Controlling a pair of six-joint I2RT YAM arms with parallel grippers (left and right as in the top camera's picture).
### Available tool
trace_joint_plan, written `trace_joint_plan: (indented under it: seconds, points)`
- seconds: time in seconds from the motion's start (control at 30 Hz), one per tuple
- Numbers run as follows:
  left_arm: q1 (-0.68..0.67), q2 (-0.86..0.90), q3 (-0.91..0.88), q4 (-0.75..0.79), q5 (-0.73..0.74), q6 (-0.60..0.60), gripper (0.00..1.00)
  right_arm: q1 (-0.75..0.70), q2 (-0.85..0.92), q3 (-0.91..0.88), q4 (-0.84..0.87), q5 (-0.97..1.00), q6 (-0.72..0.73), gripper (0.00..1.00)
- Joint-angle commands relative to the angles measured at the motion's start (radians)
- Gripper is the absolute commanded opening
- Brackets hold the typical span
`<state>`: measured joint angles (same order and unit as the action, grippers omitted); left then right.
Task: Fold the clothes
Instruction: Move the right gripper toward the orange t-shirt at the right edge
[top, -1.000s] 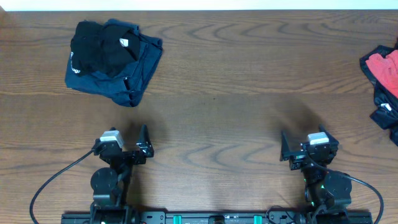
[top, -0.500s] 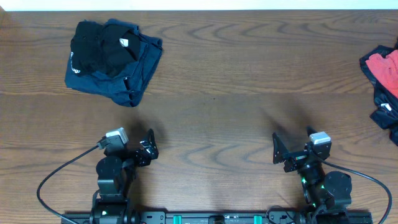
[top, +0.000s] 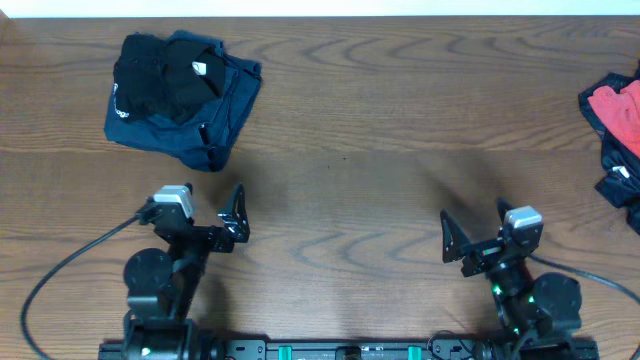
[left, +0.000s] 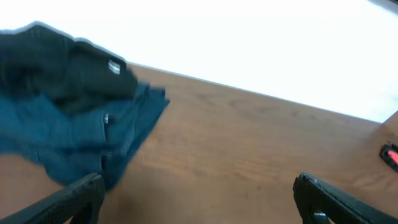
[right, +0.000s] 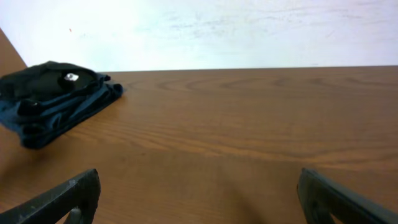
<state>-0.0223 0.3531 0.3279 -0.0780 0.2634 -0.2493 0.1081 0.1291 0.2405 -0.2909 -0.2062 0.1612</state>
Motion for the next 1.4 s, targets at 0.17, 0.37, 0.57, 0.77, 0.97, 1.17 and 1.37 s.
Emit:
trace_joint_plan:
  seconds: [0.17, 0.37, 0.57, 0.77, 0.97, 1.17, 1.37]
  points:
    - [0.005, 0.075, 0.243, -0.100, 0.013, 0.081, 0.98, 0.011, 0.355, 0.295, -0.127, -0.008, 0.018, 0.99]
    - [0.005, 0.159, 0.428, -0.122, 0.010, 0.123, 0.98, 0.011, 0.659, 0.595, -0.330, -0.022, 0.018, 0.99]
    - [0.005, 0.352, 0.685, -0.408, -0.018, 0.152, 0.98, 0.011, 0.830, 0.760, -0.448, -0.064, 0.008, 0.99]
    - [0.005, 0.578, 0.940, -0.680, -0.018, 0.182, 0.98, -0.008, 0.925, 0.838, -0.501, -0.047, 0.020, 0.99]
    - [0.005, 0.656, 1.009, -0.725, -0.018, 0.216, 0.98, -0.144, 1.093, 0.962, -0.611, -0.022, 0.064, 0.99]
    - [0.005, 0.652, 1.009, -0.731, -0.017, 0.216, 0.98, -0.306, 1.274, 1.078, -0.643, 0.018, 0.074, 0.99]
    - [0.005, 0.652, 1.009, -0.756, -0.017, 0.216, 0.98, -0.411, 1.404, 1.115, -0.587, 0.232, 0.075, 0.98]
